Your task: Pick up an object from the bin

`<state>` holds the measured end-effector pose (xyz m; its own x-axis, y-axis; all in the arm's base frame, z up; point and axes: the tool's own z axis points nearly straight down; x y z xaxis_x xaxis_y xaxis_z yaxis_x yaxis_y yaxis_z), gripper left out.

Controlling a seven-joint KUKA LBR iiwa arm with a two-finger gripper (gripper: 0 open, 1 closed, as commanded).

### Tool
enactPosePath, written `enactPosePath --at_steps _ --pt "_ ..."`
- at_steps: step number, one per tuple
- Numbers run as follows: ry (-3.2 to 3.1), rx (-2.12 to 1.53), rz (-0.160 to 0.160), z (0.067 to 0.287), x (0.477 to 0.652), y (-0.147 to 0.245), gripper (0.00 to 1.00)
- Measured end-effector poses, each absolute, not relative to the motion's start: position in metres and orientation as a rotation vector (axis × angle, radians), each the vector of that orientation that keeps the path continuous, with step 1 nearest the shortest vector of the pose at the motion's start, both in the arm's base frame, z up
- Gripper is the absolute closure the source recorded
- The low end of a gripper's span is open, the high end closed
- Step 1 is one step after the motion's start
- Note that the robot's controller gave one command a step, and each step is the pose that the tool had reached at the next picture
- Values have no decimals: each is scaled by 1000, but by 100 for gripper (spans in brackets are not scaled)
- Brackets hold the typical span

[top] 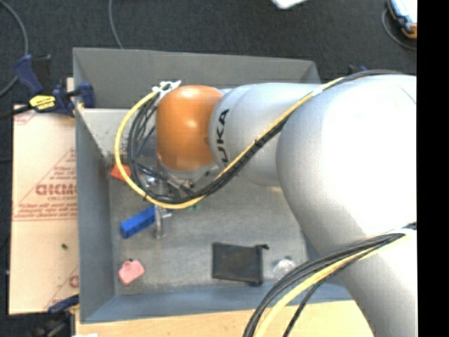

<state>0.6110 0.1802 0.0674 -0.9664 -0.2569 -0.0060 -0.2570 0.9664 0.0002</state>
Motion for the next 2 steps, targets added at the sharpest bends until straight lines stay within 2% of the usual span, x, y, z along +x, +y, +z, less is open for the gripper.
enactPosePath --at_steps 1,2 --pt "3095 -471 2 79 560 102 100" --pt "3096 -466 3 79 560 102 100"
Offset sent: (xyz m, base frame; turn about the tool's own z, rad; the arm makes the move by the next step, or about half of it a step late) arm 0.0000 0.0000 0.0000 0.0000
